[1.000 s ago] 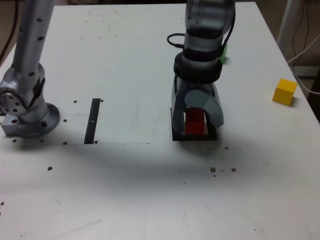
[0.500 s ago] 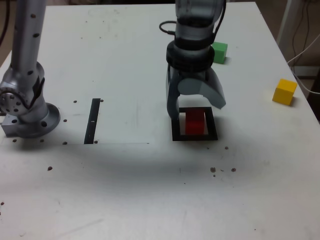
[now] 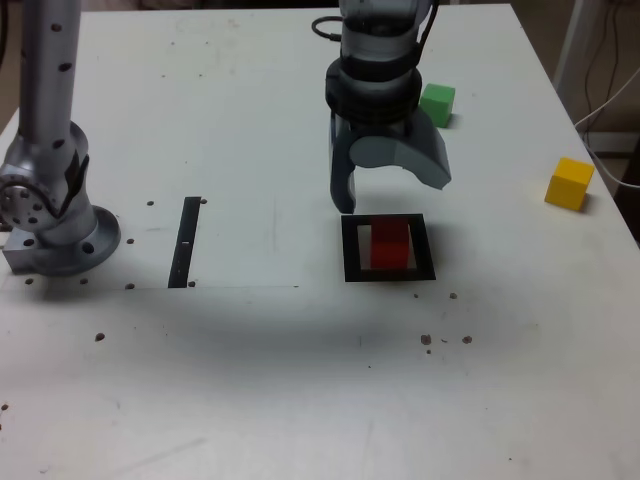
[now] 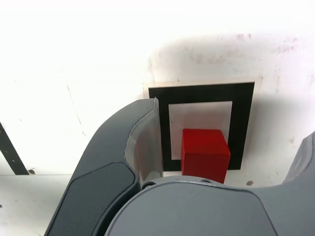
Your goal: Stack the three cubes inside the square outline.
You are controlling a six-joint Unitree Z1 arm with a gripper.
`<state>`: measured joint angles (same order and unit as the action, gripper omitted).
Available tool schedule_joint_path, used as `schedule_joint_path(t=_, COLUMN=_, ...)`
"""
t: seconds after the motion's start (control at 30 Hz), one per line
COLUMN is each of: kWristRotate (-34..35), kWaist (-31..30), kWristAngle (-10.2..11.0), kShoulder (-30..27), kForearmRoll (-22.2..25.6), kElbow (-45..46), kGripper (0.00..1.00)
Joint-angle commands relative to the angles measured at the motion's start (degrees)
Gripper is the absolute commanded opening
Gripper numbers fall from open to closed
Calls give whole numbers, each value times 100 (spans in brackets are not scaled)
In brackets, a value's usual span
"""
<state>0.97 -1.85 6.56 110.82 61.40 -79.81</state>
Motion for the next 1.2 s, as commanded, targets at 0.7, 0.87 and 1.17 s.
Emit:
schedule_joint_path(t=0.7, kWristRotate=-687, kWaist=193, kWristAngle=328, kShoulder=255, kForearmRoll=208, kElbow=-604, kGripper=100)
schedule_joint_path(t=0.87, kWristRotate=-1157, kWaist=193, kWristAngle=364, kShoulder=590, kForearmRoll=367, kElbow=-1151, kGripper=100)
schedule_joint_path(t=1.17, kWristRotate=-1818, kWaist=193, kWristAngle=429, kShoulder=1077, kForearmRoll=784, kElbow=-2260, kGripper=100)
